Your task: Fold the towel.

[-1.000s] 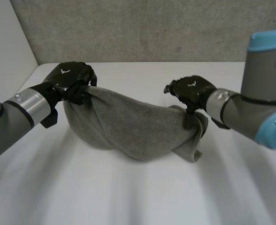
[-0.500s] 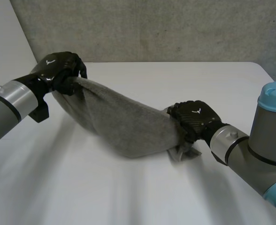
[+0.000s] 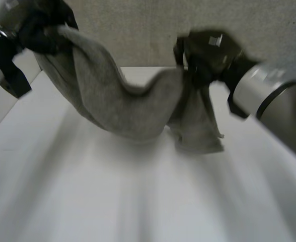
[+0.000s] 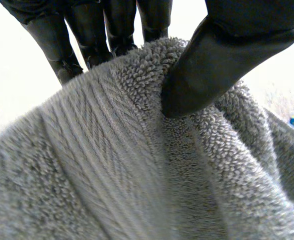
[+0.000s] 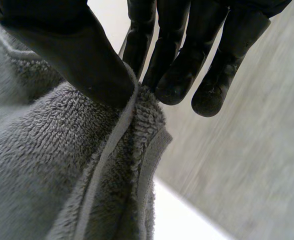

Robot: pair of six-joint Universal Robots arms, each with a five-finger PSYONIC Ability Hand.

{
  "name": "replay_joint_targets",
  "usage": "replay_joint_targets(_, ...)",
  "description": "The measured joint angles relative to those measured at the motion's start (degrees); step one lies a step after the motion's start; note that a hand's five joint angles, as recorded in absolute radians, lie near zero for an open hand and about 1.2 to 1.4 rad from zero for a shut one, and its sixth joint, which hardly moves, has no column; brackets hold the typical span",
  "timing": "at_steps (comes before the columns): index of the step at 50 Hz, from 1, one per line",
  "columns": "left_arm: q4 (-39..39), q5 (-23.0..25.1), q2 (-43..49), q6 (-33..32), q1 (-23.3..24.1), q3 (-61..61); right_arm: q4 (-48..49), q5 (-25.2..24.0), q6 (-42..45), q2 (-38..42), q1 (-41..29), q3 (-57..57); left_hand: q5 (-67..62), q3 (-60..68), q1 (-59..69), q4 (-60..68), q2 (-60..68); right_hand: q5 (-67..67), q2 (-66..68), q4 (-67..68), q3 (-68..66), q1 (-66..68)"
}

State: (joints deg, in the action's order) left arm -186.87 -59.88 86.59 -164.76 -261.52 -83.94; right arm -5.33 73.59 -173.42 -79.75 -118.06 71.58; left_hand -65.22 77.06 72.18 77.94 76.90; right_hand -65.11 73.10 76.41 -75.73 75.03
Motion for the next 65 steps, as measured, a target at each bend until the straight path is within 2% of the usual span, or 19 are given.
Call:
replay_joint_targets(8, 0.31, -0.09, -4.45, 2.23, -1.60, 5.37, -8.76, -1.28, -1.25, -3.17, 2.06, -18.75, 0.00, 0.00, 0.00, 0.00, 0.00, 0.00, 0.00, 0.00, 0.00, 0.13)
replay_joint_targets(10, 0.24, -0.06, -5.05, 3.24, -2.28, 6.06, -13.61, -3.36, -1.35, -1.26, 3.88, -23.96, 0.00, 0.00, 0.00, 0.00, 0.00, -0.13, 0.00, 0.00, 0.00, 0.13)
replay_joint_targets(14, 0.07, -0.01, -4.90, 4.33, -3.45, 4.88, -19.97, -7.44, 0.01, 3.80, 5.82, -27.51, 0.00, 0.00, 0.00, 0.00, 0.00, -0.14, 0.00, 0.00, 0.00, 0.13)
replay_joint_targets(16, -0.06, 0.01, -4.14, 4.54, -3.96, 3.10, -22.85, -9.32, 2.34, 7.41, 6.23, -27.56, 0.00, 0.00, 0.00, 0.00, 0.00, -0.14, 0.00, 0.00, 0.00, 0.13)
replay_joint_targets(19, -0.17, 0.03, -1.95, 4.29, -4.21, -0.43, -25.05, -9.59, 7.19, 11.75, 5.88, -25.66, 0.00, 0.00, 0.00, 0.00, 0.00, -0.15, 0.00, 0.00, 0.00, 0.13)
replay_joint_targets(20, -0.24, 0.03, -0.75, 4.04, -4.18, -1.98, -25.54, -8.86, 9.55, 13.47, 5.45, -24.64, 0.00, 0.00, 0.00, 0.00, 0.00, 5.49, -6.46, -5.56, 6.42, -6.37)
replay_joint_targets(25, -0.80, 0.03, 5.95, 1.60, -2.84, -7.94, -25.88, -1.75, 18.04, 19.79, 2.13, -19.48, 0.00, 0.00, 0.00, 0.01, 0.00, 56.52, -54.89, -54.52, 54.48, -54.86)
replay_joint_targets(27, -0.97, 0.03, 8.13, 0.33, -1.96, -9.11, -24.55, 0.75, 18.53, 20.25, 0.73, -16.77, 0.00, 0.00, 0.00, 0.01, 0.00, 62.04, -59.47, -61.55, 61.37, -60.61)
replay_joint_targets(30, -1.12, 0.04, 9.98, -1.31, -1.00, -9.72, -20.87, 2.62, 16.65, 18.03, -0.62, -11.63, 0.00, 0.00, 0.00, 0.01, 0.00, 62.04, -59.67, -62.16, 61.98, -62.00)
replay_joint_targets(37, -1.17, 0.10, 10.72, -3.38, -0.62, -9.66, -11.09, 3.37, 10.58, 9.11, -1.49, 2.30, 0.00, 0.00, 0.00, 0.01, 0.00, 62.04, -59.66, -62.17, 61.98, -62.21)
replay_joint_targets(45, -1.35, 0.12, 9.91, -3.61, -0.85, -10.06, -2.12, 3.51, 2.51, 5.19, -1.03, 15.82, 0.00, 0.00, 0.00, 0.02, 0.00, 62.04, -59.66, -62.18, 61.99, -62.24)
replay_joint_targets(55, -1.87, 0.12, 9.63, -3.63, -0.93, -11.55, 8.03, 4.25, -9.18, 5.95, -0.50, 25.73, 0.00, 0.00, 0.00, 0.01, 0.00, 62.05, -59.66, -62.18, 61.99, -62.25)
replay_joint_targets(65, -3.65, 0.05, 9.67, -3.64, -0.96, -13.04, 16.40, 11.02, -13.30, 12.18, -0.99, 25.79, 0.00, 0.00, 0.00, 0.01, 0.00, 62.04, -59.66, -62.18, 61.99, -62.25)
